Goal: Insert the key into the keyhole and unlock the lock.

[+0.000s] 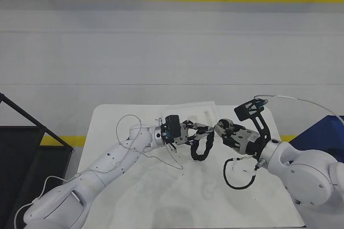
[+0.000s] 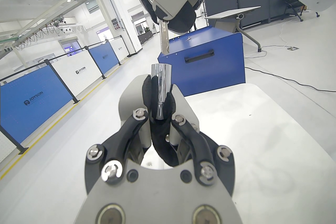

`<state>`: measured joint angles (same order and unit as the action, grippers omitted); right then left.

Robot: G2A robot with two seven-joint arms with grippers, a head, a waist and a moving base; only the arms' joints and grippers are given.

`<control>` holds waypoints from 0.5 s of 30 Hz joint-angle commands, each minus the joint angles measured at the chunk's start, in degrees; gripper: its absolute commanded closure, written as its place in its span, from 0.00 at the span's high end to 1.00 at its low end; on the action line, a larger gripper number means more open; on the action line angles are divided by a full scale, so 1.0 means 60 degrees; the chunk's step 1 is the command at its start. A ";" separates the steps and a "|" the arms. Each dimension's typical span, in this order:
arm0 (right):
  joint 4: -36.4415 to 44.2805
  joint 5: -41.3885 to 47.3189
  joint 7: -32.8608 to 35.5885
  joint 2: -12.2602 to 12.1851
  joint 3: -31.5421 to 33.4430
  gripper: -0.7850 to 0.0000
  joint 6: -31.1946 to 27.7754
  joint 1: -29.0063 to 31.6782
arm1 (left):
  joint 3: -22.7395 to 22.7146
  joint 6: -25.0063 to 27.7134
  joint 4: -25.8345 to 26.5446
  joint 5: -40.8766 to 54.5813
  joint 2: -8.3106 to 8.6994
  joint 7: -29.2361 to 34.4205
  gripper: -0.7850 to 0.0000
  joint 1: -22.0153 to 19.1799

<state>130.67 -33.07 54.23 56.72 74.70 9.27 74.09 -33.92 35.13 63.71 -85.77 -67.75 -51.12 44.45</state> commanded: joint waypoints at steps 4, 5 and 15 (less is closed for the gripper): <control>-0.0067 -0.0122 -0.0349 0.0008 0.0011 0.00 0.0013 0.0188 | -0.0122 -0.0188 0.0157 0.0356 -0.0016 0.0277 0.00 0.0301; -0.0031 -0.0263 -0.0367 0.0005 0.0017 0.00 0.0090 0.0234 | -0.0155 -0.0250 0.0163 0.0415 -0.0022 0.0341 0.00 0.0378; 0.0395 -0.0918 -0.0562 0.0030 -0.0096 0.00 0.0790 0.0683 | -0.0376 -0.0974 0.0310 0.0036 -0.0093 0.0227 0.00 0.0699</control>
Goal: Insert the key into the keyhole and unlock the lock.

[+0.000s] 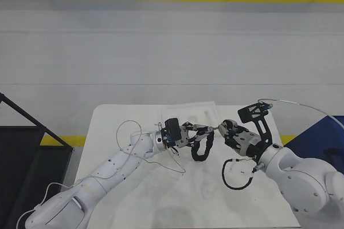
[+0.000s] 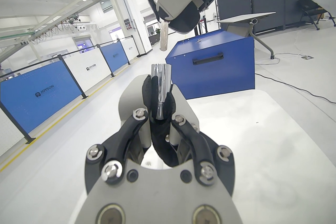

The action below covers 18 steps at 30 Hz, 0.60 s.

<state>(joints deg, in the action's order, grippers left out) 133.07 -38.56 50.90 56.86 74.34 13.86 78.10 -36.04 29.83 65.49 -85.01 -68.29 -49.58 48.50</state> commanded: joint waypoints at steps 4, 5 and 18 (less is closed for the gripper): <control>-0.0068 -0.0038 -0.0049 0.0039 -0.0192 0.00 0.0117 -0.0028 | -0.0124 -0.0237 0.0036 -0.0232 -0.0017 -0.0074 0.00 0.0111; -0.0083 -0.0039 -0.0067 0.0048 -0.0225 0.00 0.0128 -0.0052 | -0.0148 -0.0236 0.0032 -0.0263 -0.0019 -0.0088 0.00 0.0124; -0.0247 -0.0071 -0.0281 0.0134 -0.0366 0.00 0.0220 -0.0204 | -0.0383 -0.0163 -0.0002 -0.0569 -0.0083 -0.0366 0.00 0.0251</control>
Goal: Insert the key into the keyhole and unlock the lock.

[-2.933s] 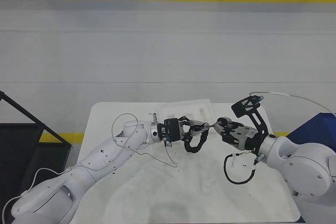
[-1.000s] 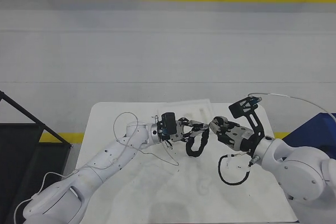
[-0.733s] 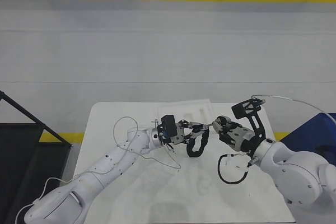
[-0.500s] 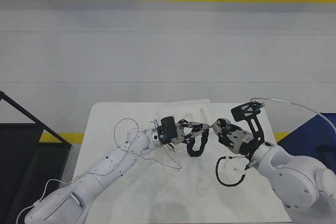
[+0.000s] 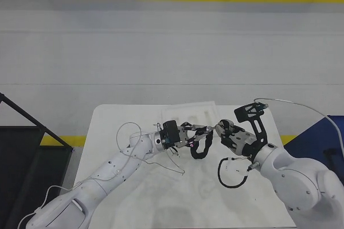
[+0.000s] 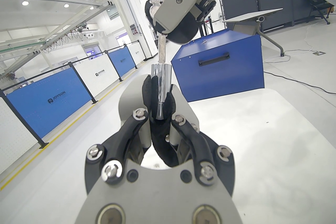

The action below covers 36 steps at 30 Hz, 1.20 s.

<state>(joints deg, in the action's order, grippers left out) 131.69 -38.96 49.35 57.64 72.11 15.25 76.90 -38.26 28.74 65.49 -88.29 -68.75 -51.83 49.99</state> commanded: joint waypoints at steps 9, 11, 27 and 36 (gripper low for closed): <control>-0.0088 0.0061 0.0006 0.0033 0.0111 0.00 -0.0063 -0.0008 | -0.0141 0.0035 -0.0023 -0.0100 -0.0075 0.0078 0.00 0.0054; -0.0112 0.0085 0.0036 0.0039 0.0125 0.00 -0.0090 -0.0014 | -0.0170 0.0040 -0.0036 -0.0113 -0.0089 0.0088 0.00 0.0061; -0.0238 0.0141 0.0117 0.0098 0.0090 0.00 -0.0201 -0.0099 | -0.0371 0.0031 -0.0011 -0.0295 -0.0188 0.0127 0.00 0.0165; -0.0208 0.0106 0.0144 0.0130 0.0029 0.00 -0.0224 -0.0110 | -0.0488 0.0085 0.0003 -0.0359 -0.0226 0.0167 0.00 0.0233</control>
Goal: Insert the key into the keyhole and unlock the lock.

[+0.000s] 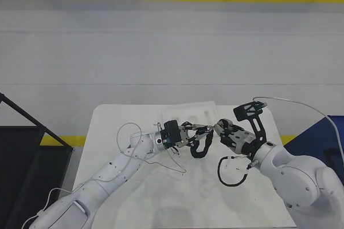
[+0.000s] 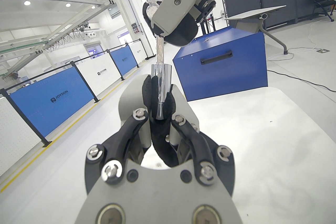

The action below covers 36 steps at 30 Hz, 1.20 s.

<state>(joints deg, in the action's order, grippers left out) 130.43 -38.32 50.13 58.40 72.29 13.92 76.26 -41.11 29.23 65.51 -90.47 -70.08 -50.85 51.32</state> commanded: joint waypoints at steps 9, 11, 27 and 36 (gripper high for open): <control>-0.0009 -0.0102 0.0018 0.0037 -0.0069 0.00 0.0064 -0.0004 | -0.0129 0.0044 0.0003 -0.0079 -0.0034 -0.0032 0.00 0.0075; -0.0007 -0.0131 0.0036 0.0042 -0.0071 0.00 0.0072 -0.0006 | -0.0154 0.0044 0.0012 -0.0108 -0.0040 -0.0030 0.00 0.0086; -0.0185 -0.0377 0.0386 0.0097 -0.0278 0.00 0.0130 -0.0194 | -0.0300 0.0094 0.0102 -0.0325 -0.0085 0.0129 0.00 0.0163; -0.0206 -0.0575 0.0631 0.0130 -0.0400 1.00 0.0192 -0.0324 | -0.0374 0.0165 0.0116 -0.0345 -0.0118 0.0195 0.00 0.0191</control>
<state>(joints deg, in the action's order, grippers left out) 129.17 -41.71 53.73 59.17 69.93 15.29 74.42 -43.31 30.12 66.25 -92.58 -70.76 -49.76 52.45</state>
